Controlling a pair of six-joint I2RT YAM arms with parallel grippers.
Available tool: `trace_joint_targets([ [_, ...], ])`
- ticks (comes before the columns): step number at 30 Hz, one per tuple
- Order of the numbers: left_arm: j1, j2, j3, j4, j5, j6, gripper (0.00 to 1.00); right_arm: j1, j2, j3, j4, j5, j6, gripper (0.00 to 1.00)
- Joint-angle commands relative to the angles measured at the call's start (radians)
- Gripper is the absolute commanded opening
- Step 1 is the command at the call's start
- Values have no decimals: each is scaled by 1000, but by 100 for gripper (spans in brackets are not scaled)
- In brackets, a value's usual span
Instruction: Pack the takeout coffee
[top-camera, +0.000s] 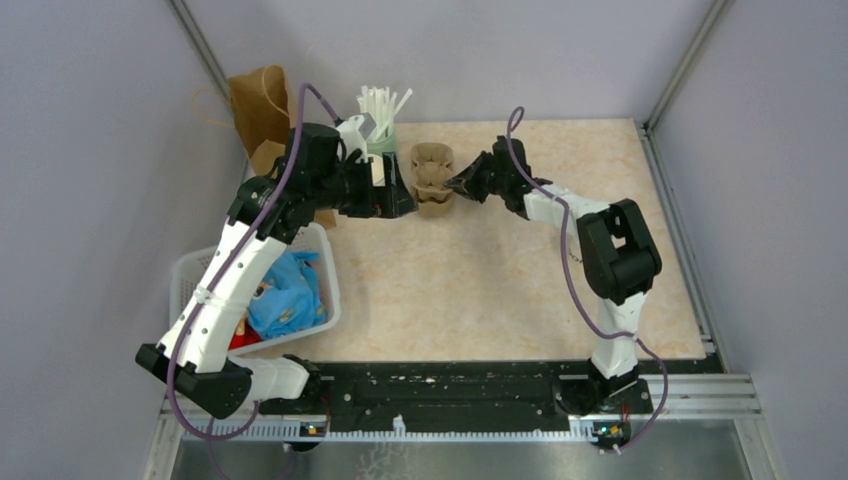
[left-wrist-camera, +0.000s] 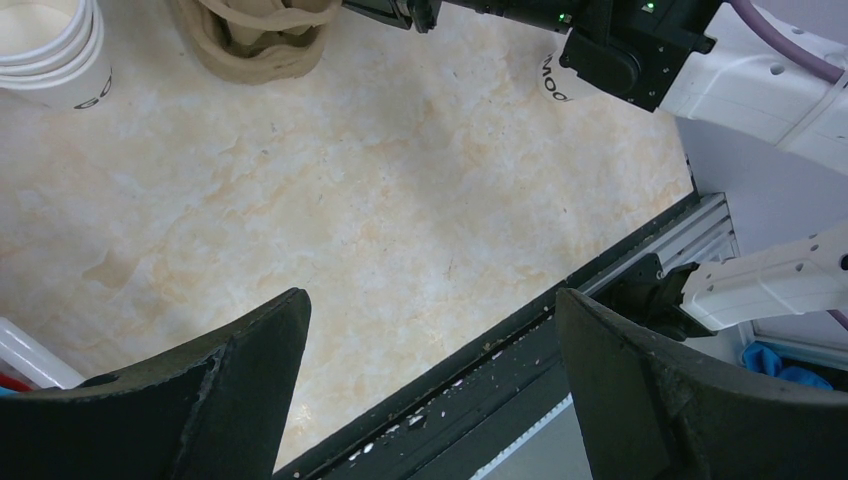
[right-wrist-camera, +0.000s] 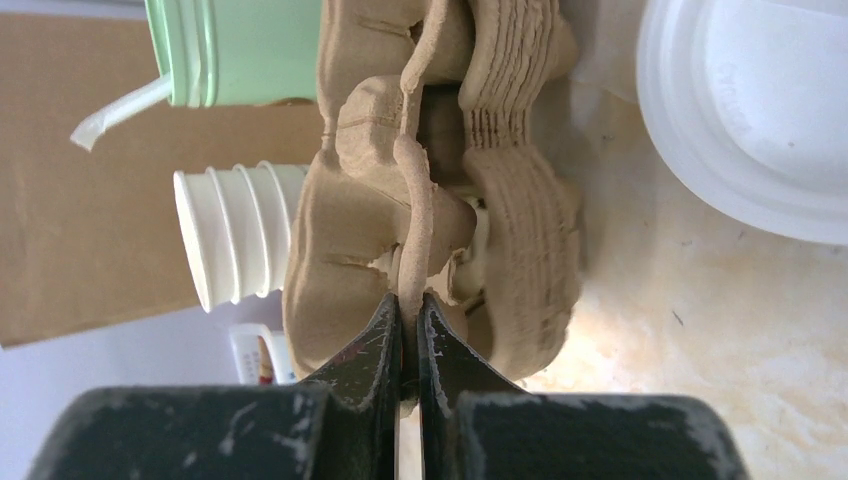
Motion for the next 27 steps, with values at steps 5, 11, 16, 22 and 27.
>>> trace_joint_targets([
  [5,9,-12,5,42,2,-2,98,37,-62,-19,249,-20,-191,0],
  [11,12,-20,-1,41,-3,-12,98,22,-134,-84,342,4,-114,0],
  [16,14,-2,21,45,12,-14,98,-9,-100,-24,233,-11,-111,0],
  [22,30,34,102,-2,-59,18,98,-48,-233,48,-124,2,-267,0],
  [27,65,81,147,-13,-45,15,98,-82,-344,83,-419,-82,-448,0],
])
